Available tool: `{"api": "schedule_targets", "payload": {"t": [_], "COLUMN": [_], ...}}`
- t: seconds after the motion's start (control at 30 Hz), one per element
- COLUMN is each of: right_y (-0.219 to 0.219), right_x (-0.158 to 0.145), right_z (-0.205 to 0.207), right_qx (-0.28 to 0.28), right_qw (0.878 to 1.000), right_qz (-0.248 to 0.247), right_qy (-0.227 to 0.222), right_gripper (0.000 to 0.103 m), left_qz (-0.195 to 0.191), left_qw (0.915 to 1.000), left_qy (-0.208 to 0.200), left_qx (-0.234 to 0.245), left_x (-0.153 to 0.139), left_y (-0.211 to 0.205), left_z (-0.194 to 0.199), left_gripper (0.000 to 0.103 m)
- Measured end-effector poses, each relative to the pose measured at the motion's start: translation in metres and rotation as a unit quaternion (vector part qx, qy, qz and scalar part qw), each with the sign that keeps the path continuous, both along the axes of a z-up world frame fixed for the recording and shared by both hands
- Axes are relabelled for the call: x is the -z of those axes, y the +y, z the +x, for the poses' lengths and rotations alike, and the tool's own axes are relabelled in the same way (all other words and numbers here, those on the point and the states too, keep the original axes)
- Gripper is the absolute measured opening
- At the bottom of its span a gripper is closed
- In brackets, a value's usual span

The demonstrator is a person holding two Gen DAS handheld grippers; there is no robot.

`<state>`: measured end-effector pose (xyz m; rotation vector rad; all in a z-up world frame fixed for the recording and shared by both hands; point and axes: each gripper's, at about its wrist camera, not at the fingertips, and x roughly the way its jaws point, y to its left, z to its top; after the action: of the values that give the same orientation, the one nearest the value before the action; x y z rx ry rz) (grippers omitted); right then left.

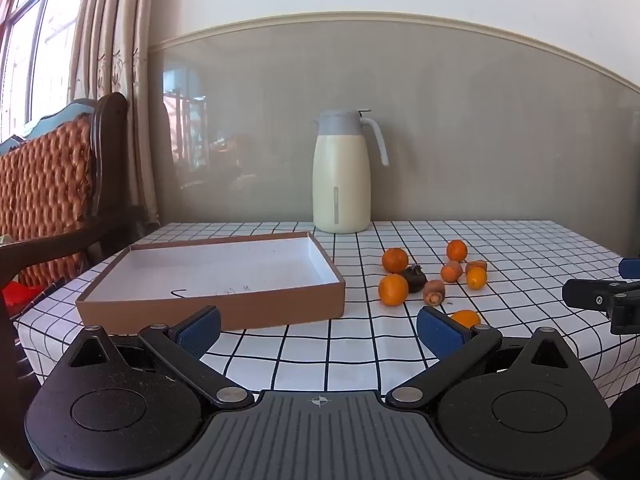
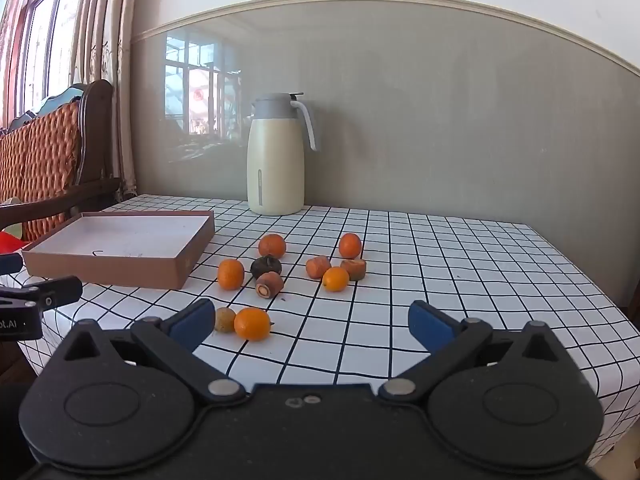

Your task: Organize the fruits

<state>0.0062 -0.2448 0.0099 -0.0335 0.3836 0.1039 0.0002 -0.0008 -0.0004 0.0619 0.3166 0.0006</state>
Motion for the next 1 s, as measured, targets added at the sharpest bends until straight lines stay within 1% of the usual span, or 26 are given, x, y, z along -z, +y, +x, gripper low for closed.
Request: {"api": "schedule_targets", "payload": {"t": [0.43,0.47,1.0], "right_y": [0.0,0.0,-0.0003], "right_x": [0.0003,0.0002,0.0001], "right_z": [0.0005,0.0004,0.0002], "right_qx": [0.0,0.0,0.0], "right_qw": [1.0,1.0,1.0], "right_qz": [-0.002,-0.002,-0.002], "right_qy": [-0.001,-0.001,-0.001], "right_gripper": [0.097,0.097,0.097], "left_qz": [-0.006,-0.008,-0.008], "left_qw": [1.0,1.0,1.0], "left_qy": [-0.001,-0.001,-0.006], "left_qx": [-0.003,-0.001,-0.001], "left_x": [-0.0005,-0.0005,0.0], "left_y": [-0.0056,0.0014,0.0022], "left_z": [0.0023,0.0011,-0.0021], "left_gripper": [0.103,0.103,0.103]}}
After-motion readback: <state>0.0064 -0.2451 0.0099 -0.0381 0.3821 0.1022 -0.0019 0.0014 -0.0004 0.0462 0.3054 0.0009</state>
